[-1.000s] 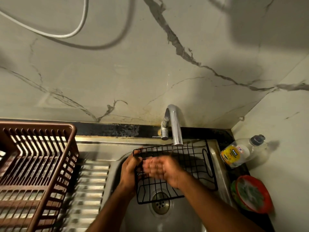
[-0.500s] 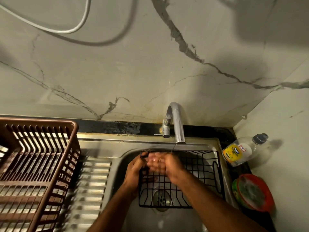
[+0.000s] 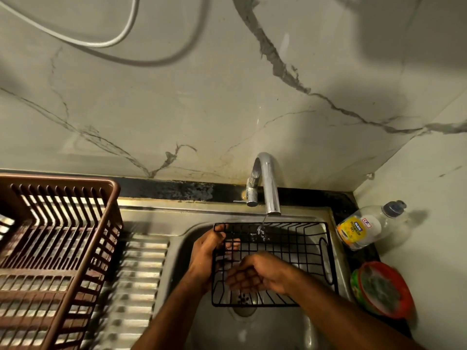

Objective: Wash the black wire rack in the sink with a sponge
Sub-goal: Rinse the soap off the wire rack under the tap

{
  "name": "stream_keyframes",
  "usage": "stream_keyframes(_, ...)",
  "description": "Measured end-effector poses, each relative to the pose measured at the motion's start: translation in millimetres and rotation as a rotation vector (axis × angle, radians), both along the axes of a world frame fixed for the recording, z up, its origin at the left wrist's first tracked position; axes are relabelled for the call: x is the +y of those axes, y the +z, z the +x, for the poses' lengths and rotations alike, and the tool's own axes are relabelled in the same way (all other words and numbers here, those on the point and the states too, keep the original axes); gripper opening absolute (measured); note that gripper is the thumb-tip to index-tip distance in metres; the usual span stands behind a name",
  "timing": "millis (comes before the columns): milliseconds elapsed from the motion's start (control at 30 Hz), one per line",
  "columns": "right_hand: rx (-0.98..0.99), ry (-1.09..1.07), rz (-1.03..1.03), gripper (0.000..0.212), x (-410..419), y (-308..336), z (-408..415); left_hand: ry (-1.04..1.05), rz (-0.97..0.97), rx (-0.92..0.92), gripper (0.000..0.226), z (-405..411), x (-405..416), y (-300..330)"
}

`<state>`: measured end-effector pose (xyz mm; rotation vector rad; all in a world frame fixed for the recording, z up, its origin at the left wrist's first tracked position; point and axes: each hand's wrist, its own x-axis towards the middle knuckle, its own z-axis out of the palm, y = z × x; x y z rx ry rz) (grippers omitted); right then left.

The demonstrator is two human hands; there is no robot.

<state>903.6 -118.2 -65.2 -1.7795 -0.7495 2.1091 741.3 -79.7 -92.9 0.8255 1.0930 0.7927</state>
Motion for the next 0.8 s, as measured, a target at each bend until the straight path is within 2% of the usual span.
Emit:
stream_keyframes(67,-0.091,0.006,0.012,0.036,-0.1,1.0,16.6,0.048,0.004,-0.011,0.035,-6.7,6.0,2.6)
stream_keyframes(167,-0.414,0.060,0.110,0.033,-1.2,-0.3,41.5,0.057,0.071,-0.004,0.023,-17.7,15.7,7.2)
stream_keyframes(233,-0.536,0.131,0.143,0.031,2.9,-2.2,43.5,0.043,0.075,0.007,0.023,-19.0,18.5,8.2)
stream_keyframes(367,-0.666,0.453,0.186,0.021,14.3,-2.2,13.4,-0.009,0.105,0.036,0.031,-9.7,20.7,13.6)
stream_keyframes(433,-0.828,0.621,0.340,0.008,20.3,4.6,-3.4,-0.025,0.122,0.019,0.034,-4.7,21.4,16.6)
stream_keyframes(500,-0.832,0.707,0.472,0.011,30.0,8.2,-19.1,-0.041,0.118,0.014,0.034,1.0,20.0,17.4)
stream_keyframes(533,-0.726,0.624,0.471,0.014,35.7,8.7,-24.8,-0.049,0.116,0.025,0.032,3.5,18.4,15.8)
stream_keyframes(633,-0.401,0.138,0.389,0.037,50.4,9.8,-27.6,-0.058,0.107,0.015,0.028,8.4,15.7,12.6)
stream_keyframes(800,-0.065,-0.579,0.307,0.030,45.8,1.5,-8.5,0.010,0.019,-0.070,0.027,8.5,14.7,6.0)
